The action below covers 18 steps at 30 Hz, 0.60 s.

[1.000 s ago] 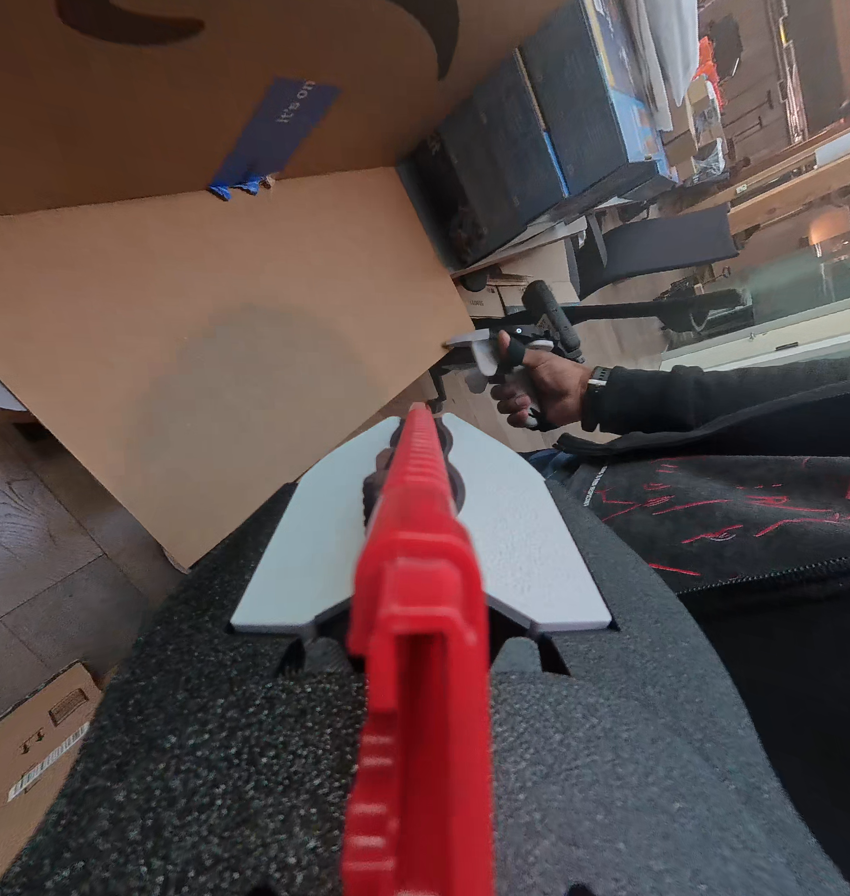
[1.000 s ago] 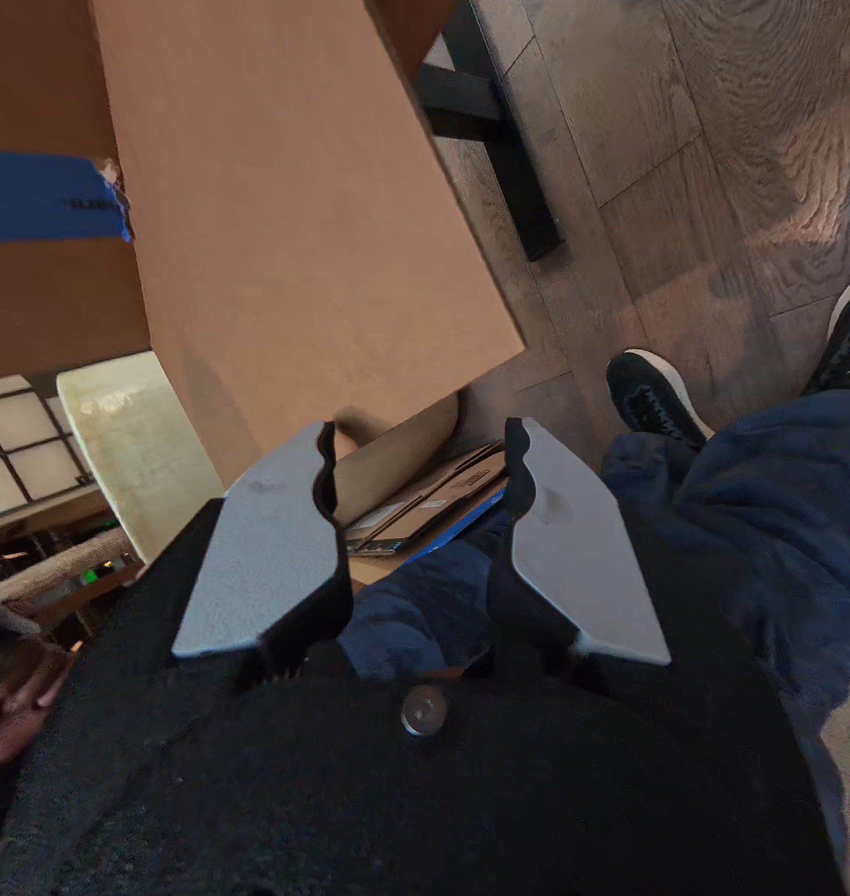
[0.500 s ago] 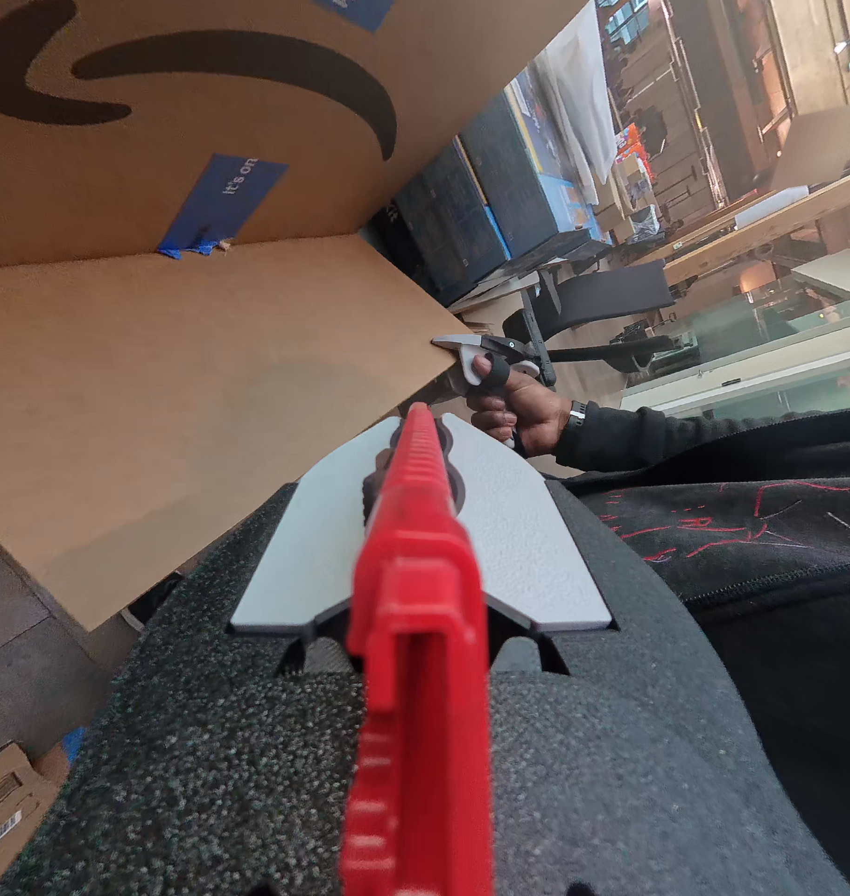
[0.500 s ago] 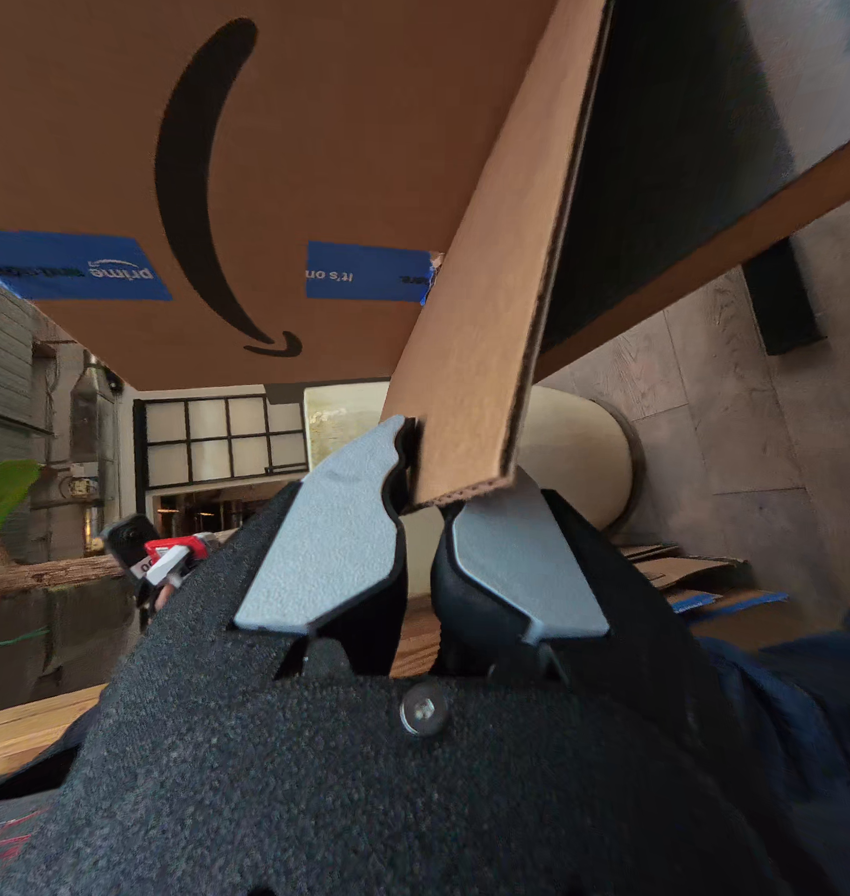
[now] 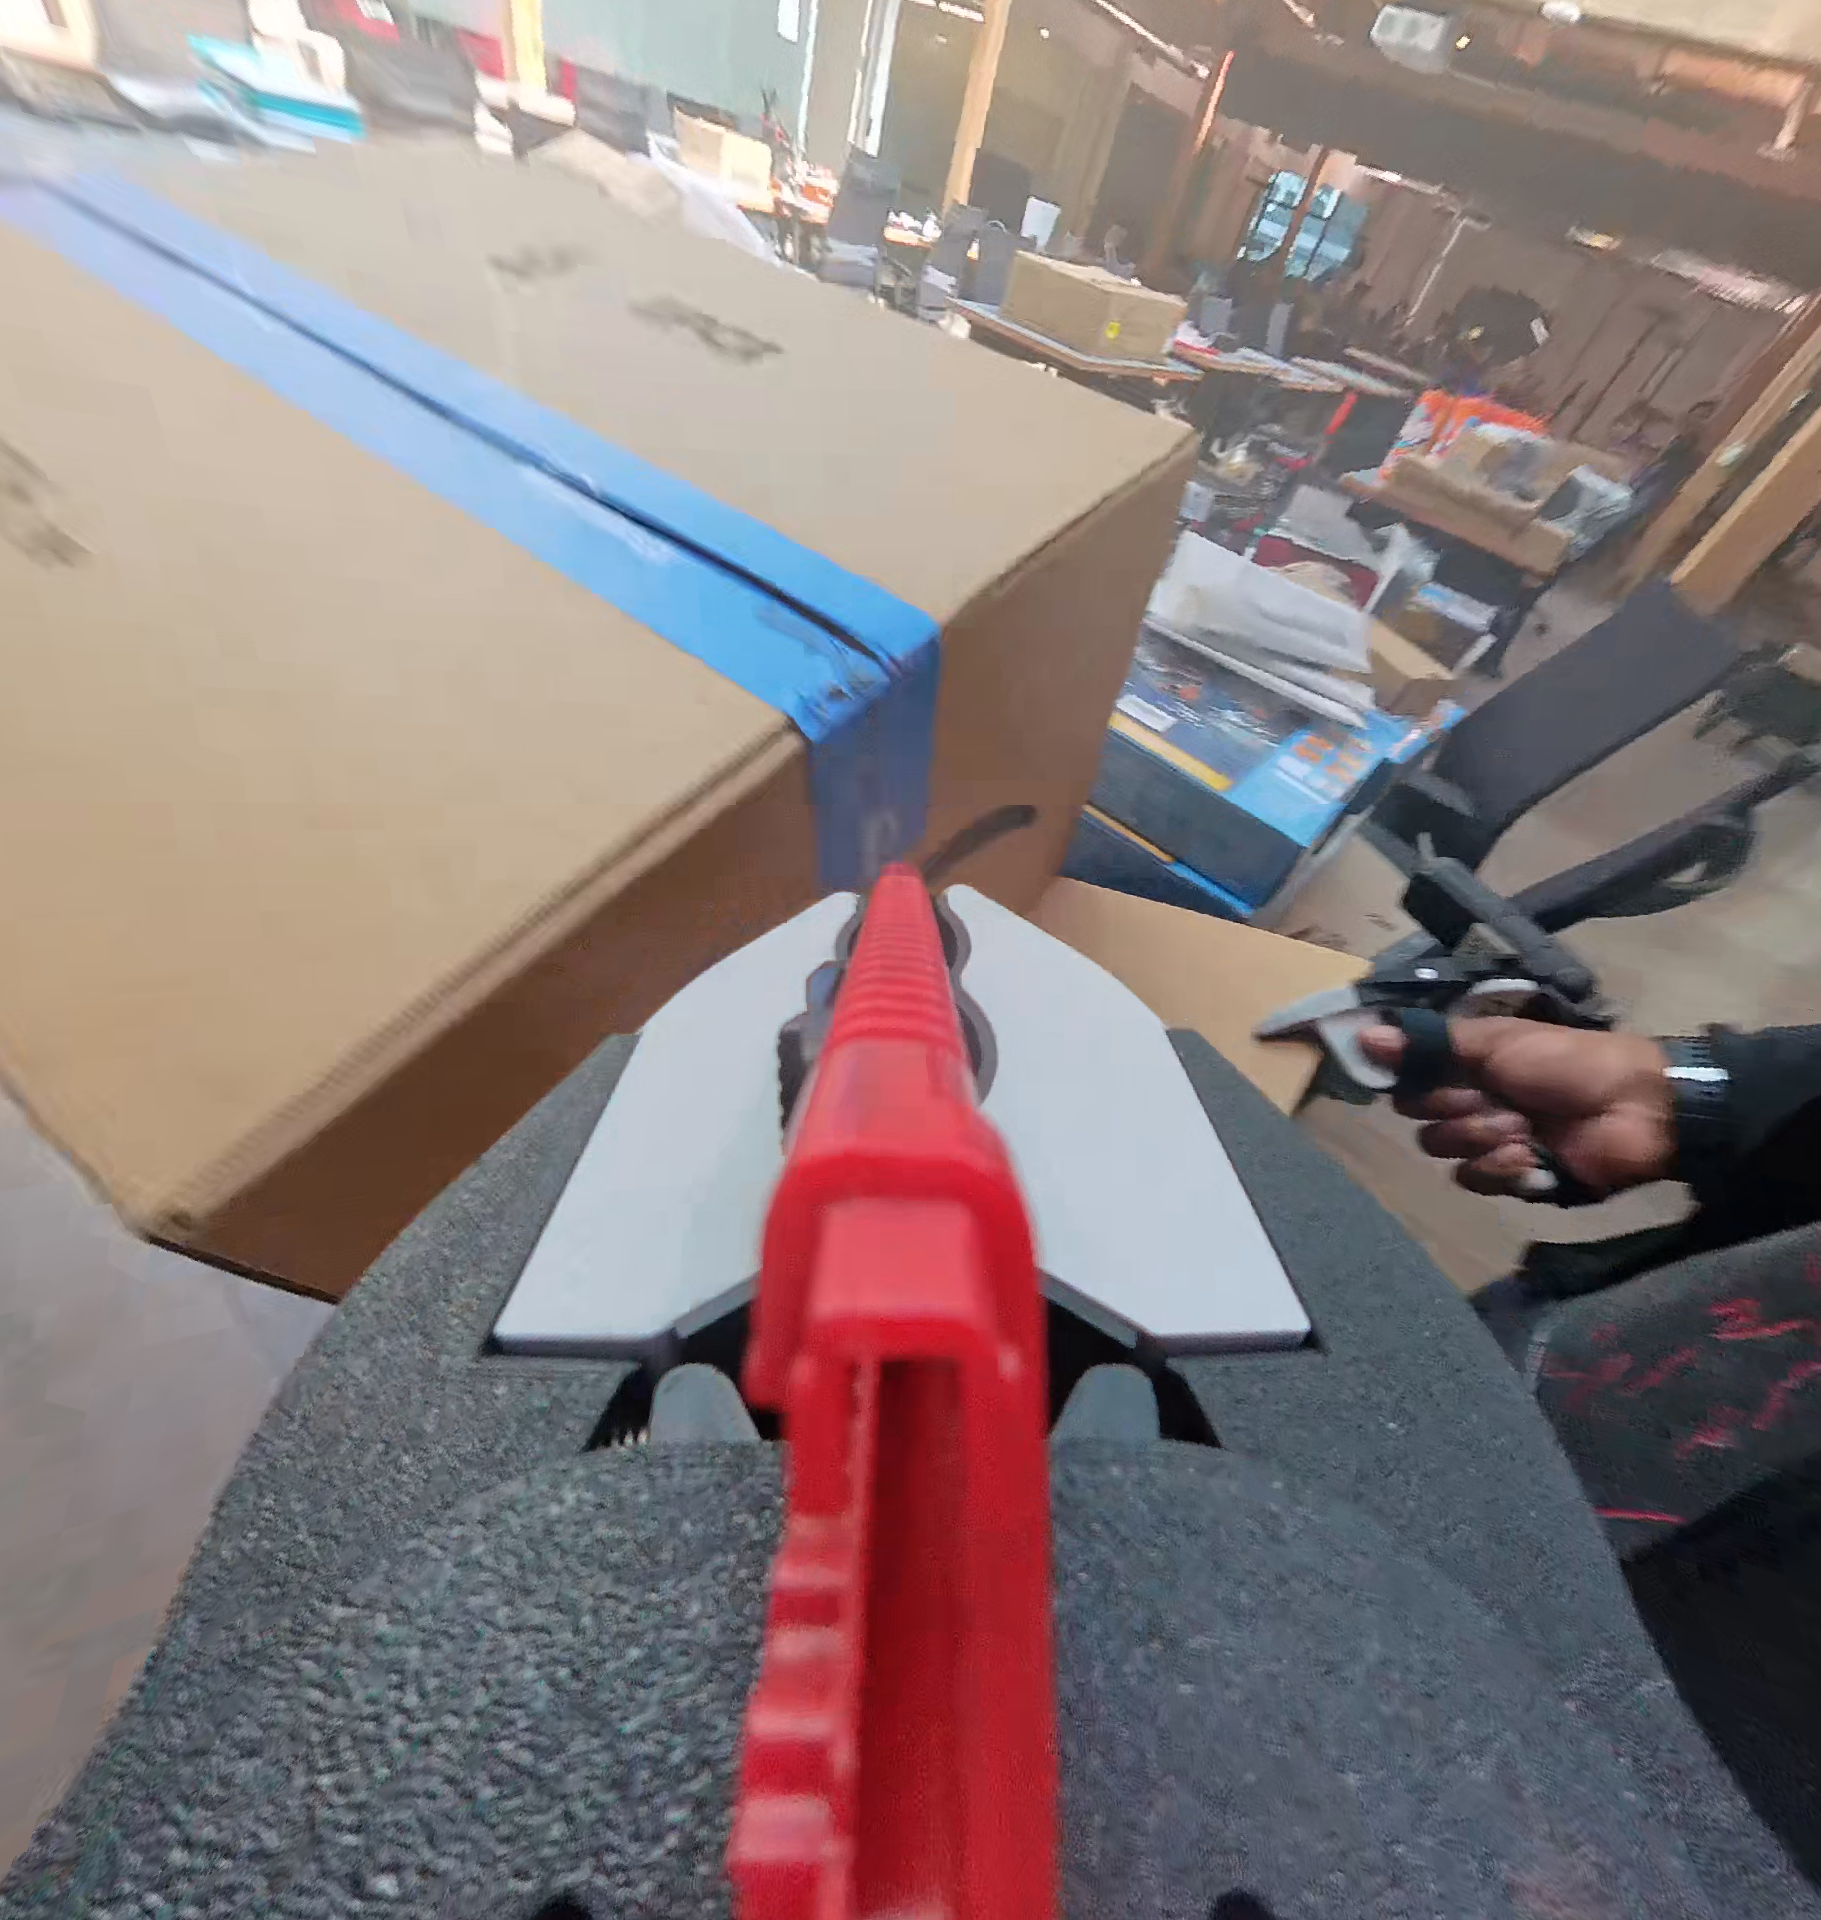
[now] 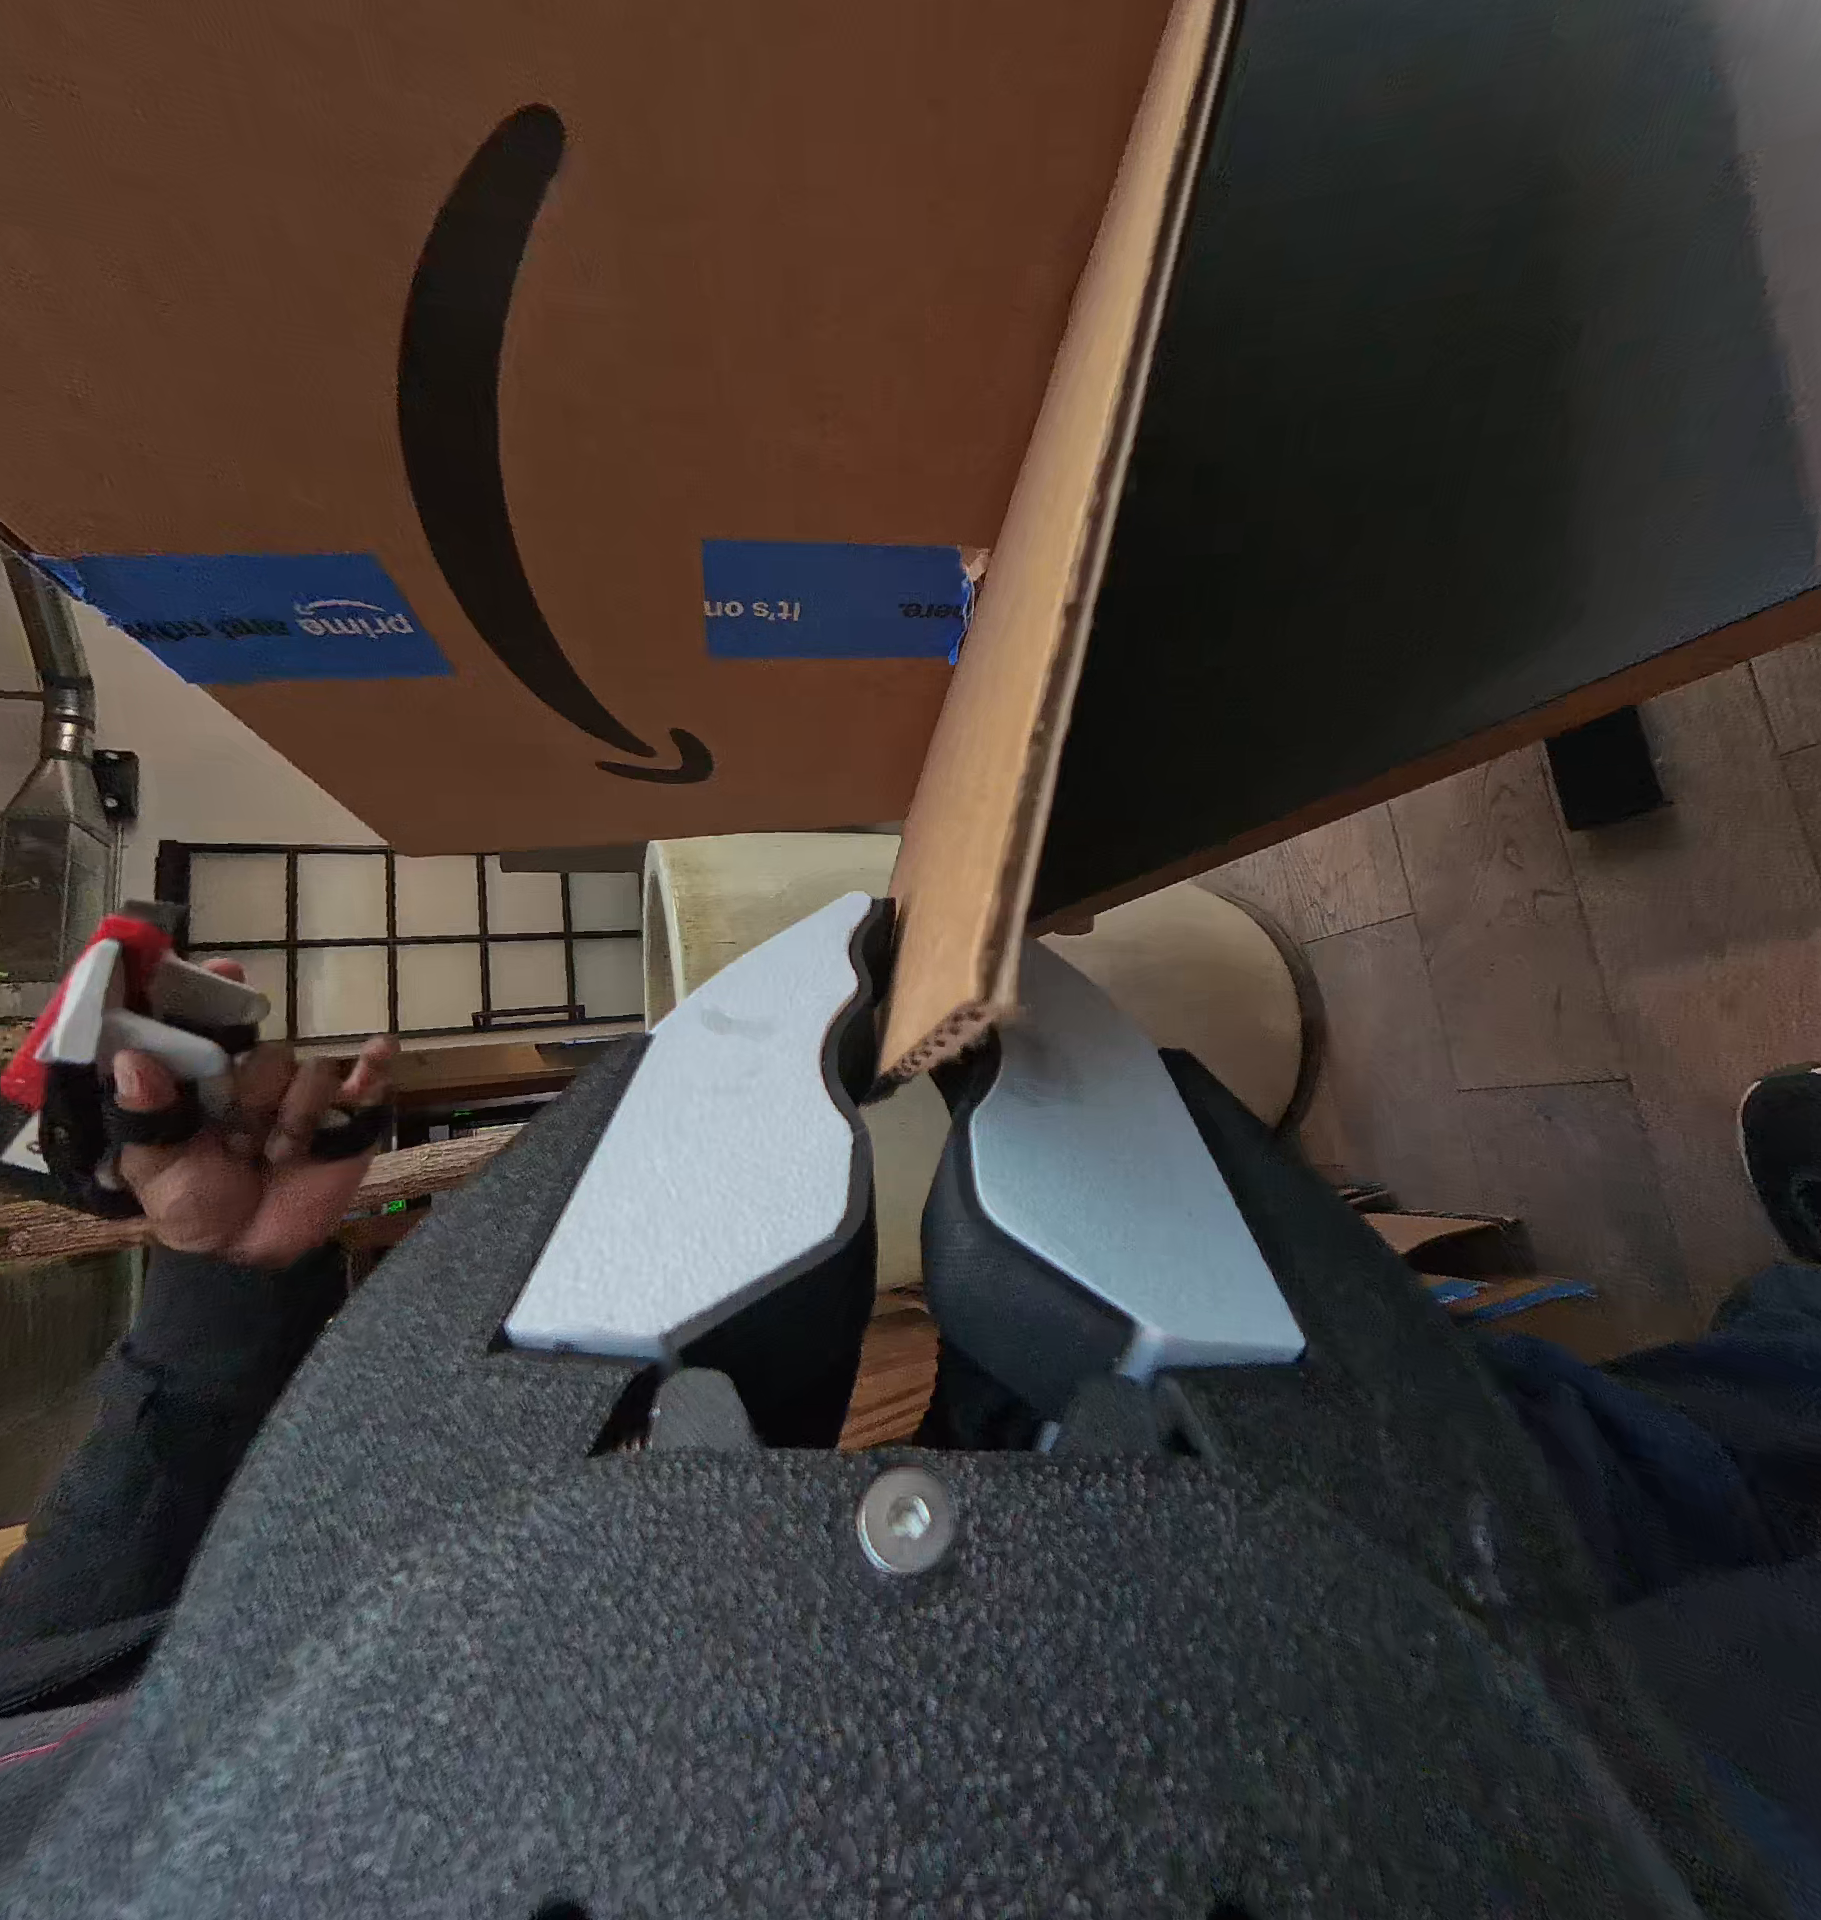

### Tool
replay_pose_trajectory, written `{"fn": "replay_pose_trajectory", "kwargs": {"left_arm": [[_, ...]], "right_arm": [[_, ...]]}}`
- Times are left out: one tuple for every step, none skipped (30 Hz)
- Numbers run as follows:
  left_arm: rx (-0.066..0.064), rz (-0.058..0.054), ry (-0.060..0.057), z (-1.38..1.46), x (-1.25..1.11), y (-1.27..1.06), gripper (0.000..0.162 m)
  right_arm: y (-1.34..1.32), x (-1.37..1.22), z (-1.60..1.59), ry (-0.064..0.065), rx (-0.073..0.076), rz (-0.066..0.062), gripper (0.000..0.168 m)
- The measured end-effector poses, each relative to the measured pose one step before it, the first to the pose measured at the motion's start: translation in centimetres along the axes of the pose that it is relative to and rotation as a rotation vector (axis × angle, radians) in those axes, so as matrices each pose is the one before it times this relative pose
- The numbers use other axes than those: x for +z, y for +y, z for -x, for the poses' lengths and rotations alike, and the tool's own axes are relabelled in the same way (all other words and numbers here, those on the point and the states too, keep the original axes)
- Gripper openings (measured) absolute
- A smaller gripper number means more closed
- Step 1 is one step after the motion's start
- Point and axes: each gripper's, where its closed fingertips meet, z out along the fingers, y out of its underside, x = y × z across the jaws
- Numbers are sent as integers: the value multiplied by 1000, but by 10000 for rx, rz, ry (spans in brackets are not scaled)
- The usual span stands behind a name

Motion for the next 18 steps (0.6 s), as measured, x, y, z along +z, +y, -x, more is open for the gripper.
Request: {"fn": "replay_pose_trajectory", "kwargs": {"left_arm": [[751, -176, -291, 1852, -317, -1925, 11], [456, -137, -278, 2346, -197, -1445, 11], [11, -243, -250, 2713, -58, -1107, 11], [-465, -553, -65, 2711, 96, -1095, 11], [-870, -664, 167, 2490, 217, -963, 12], [-1011, -616, 314, 2168, 267, -801, 11], [-838, -569, 249, 1905, 261, -709, 13], [-636, -425, 179, 1549, 289, -446, 11], [-537, -220, 277, 1025, 366, -122, 10], [-384, -148, 192, 720, 411, 27, 10], [-249, -55, 185, 363, 457, 133, 10], [-159, 44, 182, 81, 505, 142, 10], [-50, 10, 147, -94, 528, -2, 11], [-15, -25, 126, -239, 522, -176, 12], [-7, -80, 183, -415, 531, -339, 11], [-17, -173, 225, -520, 546, -511, 11], [3, -78, 145, -393, 528, -480, 12], [145, -34, -230, 80, 257, -627, 12]], "right_arm": [[-18, -131, 213, -6, 13, -12, 4], [-57, -137, 172, -10, -19, -55, 4], [-42, -113, 175, -31, -27, -27, 4], [12, -91, 204, -43, -23, 15, 4], [-4, -91, 219, -24, -54, 11, 4], [-37, -120, 298, -30, -82, 24, 5], [-128, -166, 397, -45, -133, -19, 5], [-208, -225, 473, -61, -138, -55, 5], [-229, -220, 520, -52, -172, -38, 6], [-294, -246, 598, -13, -276, -27, 6], [-397, -249, 743, -24, -329, -31, 7], [-515, -269, 871, -43, -337, -43, 7], [-569, -262, 923, -19, -361, -30, 7], [-638, -247, 982, -47, -358, -34, 8], [-650, -192, 1024, -55, -401, -12, 8], [-654, -150, 1039, -60, -436, -7, 8], [-833, -178, 971, -51, -398, -89, 8], [-1010, -241, 773, -57, -266, -116, 8]]}}
